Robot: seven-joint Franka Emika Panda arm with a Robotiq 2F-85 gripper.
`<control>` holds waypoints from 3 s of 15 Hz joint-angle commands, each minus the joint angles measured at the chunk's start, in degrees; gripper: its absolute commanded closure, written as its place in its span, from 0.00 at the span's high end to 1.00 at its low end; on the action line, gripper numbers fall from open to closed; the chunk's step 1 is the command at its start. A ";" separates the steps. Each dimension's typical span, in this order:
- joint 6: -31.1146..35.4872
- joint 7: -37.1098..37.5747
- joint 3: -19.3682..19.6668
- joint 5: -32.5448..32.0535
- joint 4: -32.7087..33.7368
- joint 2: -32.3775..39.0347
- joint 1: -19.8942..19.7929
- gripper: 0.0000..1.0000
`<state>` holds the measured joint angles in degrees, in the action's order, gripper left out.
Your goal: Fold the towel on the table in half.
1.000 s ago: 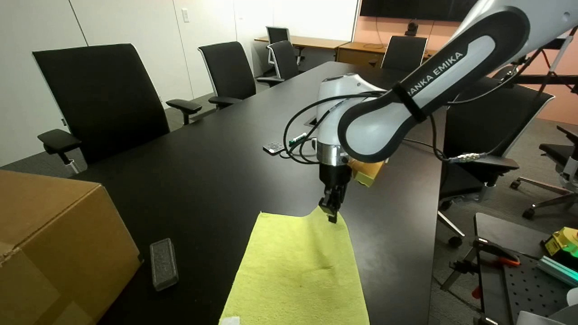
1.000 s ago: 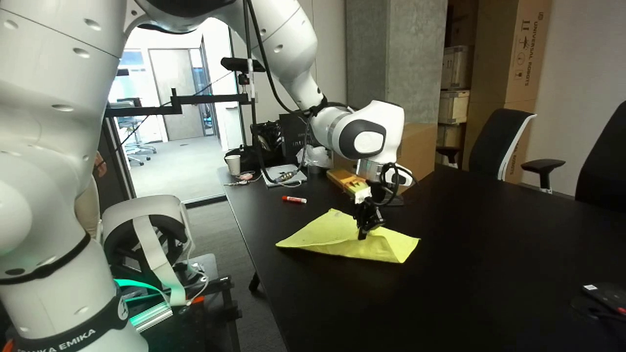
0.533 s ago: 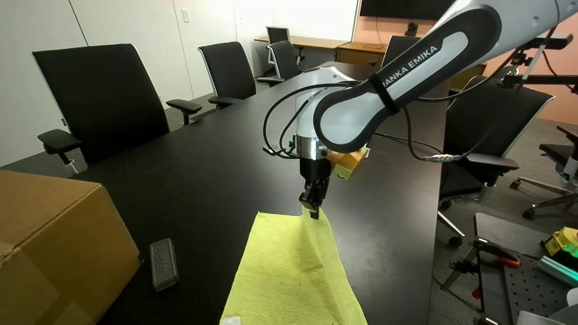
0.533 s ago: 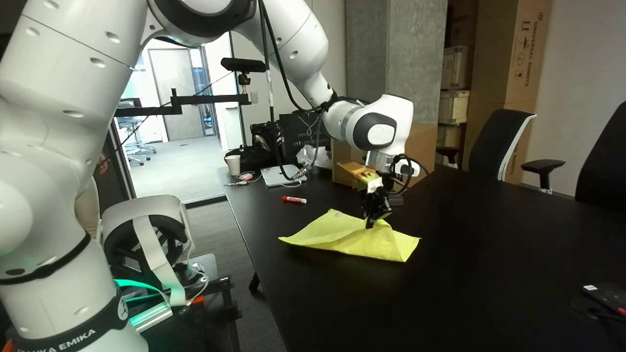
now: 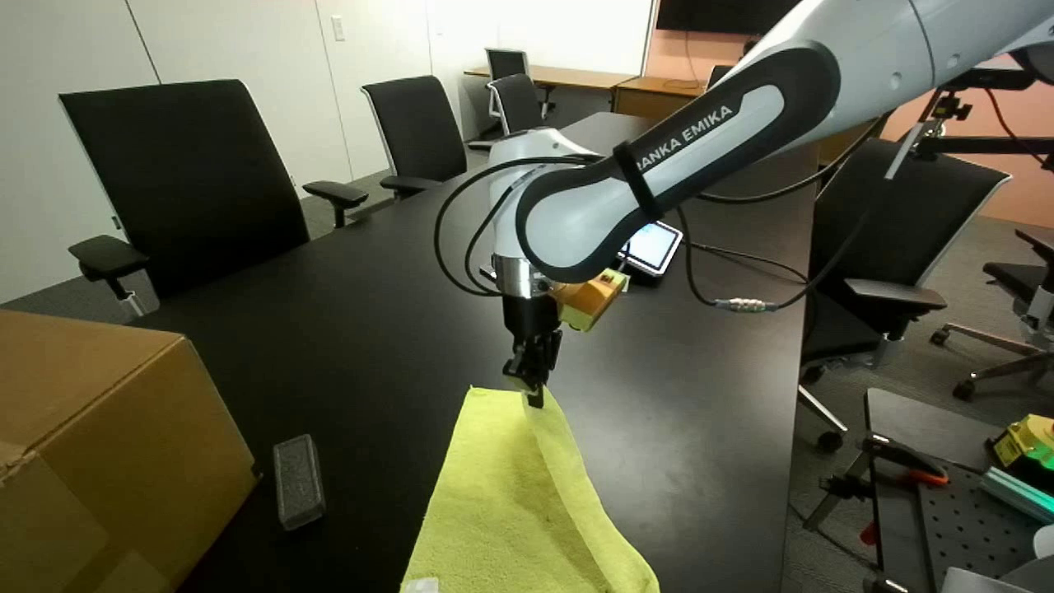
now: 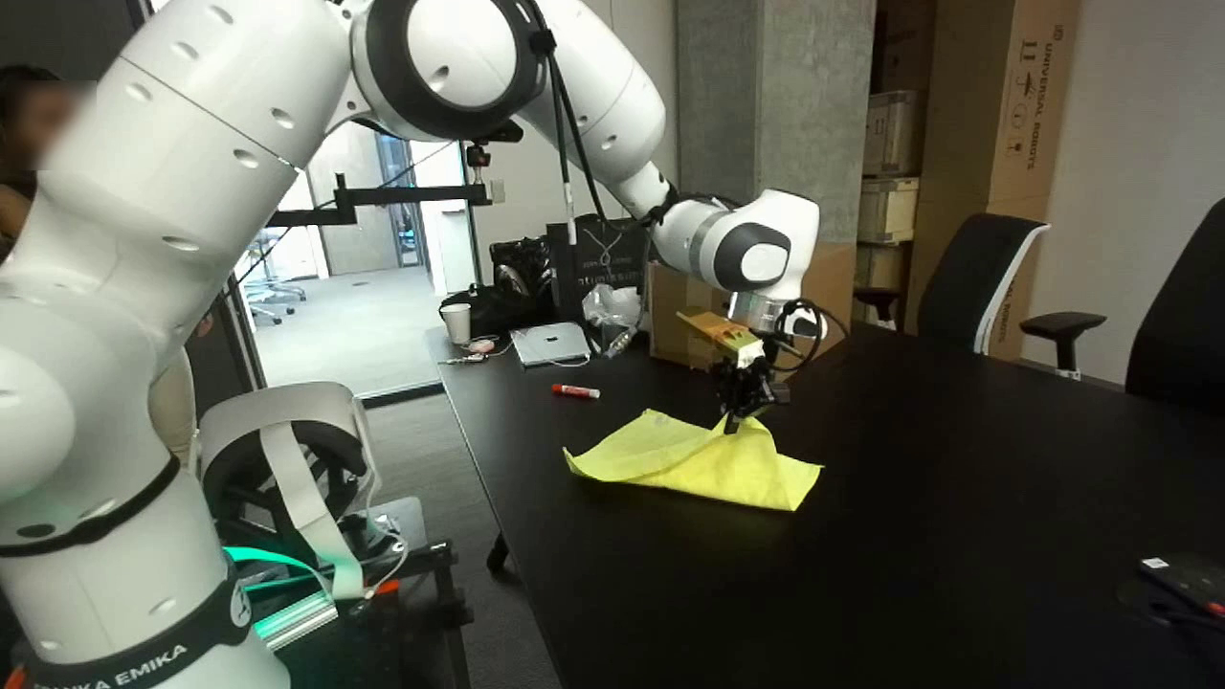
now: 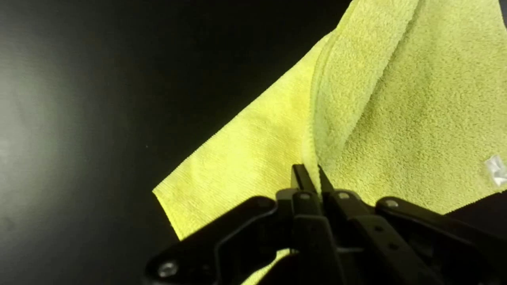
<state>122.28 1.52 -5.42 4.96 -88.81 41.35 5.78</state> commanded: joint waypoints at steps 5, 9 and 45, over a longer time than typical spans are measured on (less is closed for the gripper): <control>-7.94 3.23 0.99 -1.10 18.17 9.91 2.73 0.04; -10.06 5.55 2.05 -1.70 25.04 14.48 3.81 0.04; -11.88 -4.96 1.41 -12.19 3.27 -1.55 8.41 1.00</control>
<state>105.53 -2.35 -2.59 -5.71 -74.54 46.60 14.87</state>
